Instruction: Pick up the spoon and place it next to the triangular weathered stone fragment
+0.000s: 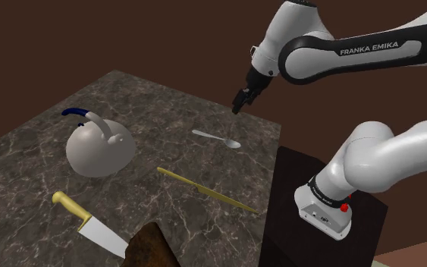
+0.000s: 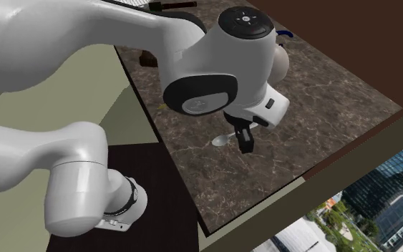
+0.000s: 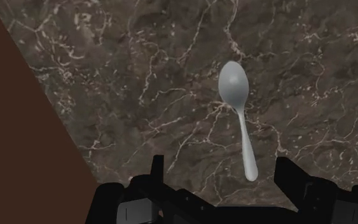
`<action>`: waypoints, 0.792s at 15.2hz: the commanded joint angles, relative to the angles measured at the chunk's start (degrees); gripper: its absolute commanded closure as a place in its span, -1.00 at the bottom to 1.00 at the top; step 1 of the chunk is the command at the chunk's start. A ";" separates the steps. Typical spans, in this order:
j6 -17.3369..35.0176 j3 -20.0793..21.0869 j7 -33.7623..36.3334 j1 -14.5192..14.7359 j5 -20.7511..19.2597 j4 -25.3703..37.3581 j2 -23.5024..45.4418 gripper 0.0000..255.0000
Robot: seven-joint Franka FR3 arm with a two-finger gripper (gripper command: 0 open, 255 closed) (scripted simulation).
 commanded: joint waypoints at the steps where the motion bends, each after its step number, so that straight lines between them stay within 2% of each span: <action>1: 4.66 0.80 -0.56 1.54 1.24 -1.00 2.78 -1.00; 8: 20.75 2.89 -3.97 6.85 5.67 -1.35 16.12 -1.00; 12: 23.97 3.09 -4.37 7.23 6.24 -1.50 19.11 -1.00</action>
